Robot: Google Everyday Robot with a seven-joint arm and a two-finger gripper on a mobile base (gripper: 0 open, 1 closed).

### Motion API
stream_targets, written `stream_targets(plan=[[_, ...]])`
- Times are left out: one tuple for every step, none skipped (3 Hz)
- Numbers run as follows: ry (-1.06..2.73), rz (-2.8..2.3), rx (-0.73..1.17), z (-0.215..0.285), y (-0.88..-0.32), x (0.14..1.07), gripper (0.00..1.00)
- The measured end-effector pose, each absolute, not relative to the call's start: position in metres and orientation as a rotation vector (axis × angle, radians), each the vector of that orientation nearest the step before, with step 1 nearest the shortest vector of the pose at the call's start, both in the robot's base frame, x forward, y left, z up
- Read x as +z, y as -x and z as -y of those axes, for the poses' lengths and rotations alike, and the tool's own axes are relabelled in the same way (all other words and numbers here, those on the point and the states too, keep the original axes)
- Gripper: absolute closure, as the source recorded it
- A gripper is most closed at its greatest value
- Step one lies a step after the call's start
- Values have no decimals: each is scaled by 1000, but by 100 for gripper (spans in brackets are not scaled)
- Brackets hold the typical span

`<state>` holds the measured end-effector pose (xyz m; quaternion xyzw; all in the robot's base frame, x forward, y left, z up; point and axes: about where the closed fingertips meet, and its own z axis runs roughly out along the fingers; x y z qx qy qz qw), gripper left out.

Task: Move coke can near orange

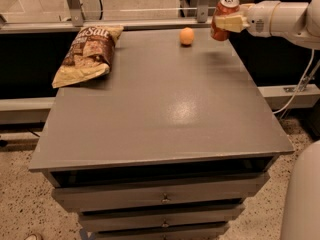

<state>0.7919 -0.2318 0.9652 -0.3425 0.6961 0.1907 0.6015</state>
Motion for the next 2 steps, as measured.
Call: stream_targets(plan=[[778, -1639, 457, 227, -813, 953, 100], [766, -1657, 462, 223, -829, 944, 100]])
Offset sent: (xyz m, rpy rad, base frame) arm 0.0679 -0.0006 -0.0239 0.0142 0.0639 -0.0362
